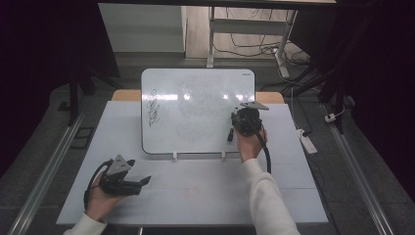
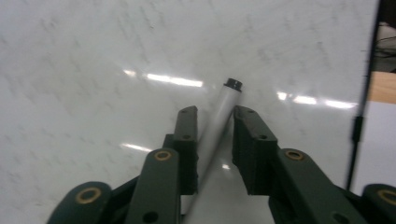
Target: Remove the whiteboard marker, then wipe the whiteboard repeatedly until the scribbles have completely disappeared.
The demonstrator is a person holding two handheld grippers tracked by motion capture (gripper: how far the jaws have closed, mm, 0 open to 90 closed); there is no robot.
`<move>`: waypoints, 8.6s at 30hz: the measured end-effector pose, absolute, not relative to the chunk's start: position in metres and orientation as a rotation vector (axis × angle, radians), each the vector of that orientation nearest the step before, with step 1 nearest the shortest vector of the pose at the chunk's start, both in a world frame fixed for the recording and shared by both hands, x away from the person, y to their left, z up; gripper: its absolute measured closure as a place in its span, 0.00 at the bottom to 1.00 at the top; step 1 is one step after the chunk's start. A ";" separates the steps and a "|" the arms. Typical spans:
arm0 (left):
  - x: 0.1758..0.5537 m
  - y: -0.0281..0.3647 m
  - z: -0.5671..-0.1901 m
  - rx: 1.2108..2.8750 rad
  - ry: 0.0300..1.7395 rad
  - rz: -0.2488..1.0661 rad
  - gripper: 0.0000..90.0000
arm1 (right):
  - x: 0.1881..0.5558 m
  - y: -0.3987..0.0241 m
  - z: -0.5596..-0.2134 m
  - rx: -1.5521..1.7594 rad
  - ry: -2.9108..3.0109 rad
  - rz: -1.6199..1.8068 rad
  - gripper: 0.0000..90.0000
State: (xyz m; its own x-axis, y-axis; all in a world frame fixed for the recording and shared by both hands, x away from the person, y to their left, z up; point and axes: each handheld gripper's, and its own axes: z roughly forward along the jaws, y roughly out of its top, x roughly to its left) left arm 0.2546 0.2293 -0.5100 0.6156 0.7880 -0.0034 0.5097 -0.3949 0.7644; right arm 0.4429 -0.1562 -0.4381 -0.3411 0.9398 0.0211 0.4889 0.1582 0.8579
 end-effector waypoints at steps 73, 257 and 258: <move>0.308 0.134 -0.447 2.014 0.834 0.293 0.24 | 0.345 -0.159 -0.420 0.816 2.117 1.592 0.90; 0.458 0.241 -0.428 1.585 1.009 0.623 0.88 | 0.335 -0.298 -0.502 0.917 2.244 1.197 0.49; 0.458 0.239 -0.428 1.594 1.002 0.620 0.88 | 0.335 -0.298 -0.502 0.917 2.244 1.198 0.48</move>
State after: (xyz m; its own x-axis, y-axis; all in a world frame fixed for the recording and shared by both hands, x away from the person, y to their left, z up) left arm 0.4579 0.2389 -0.4284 0.5058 0.8555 -0.1112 0.2825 -0.0425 0.9583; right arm 0.3349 -0.2983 -0.5022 -0.6865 0.7242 -0.0655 0.3485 0.4067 0.8445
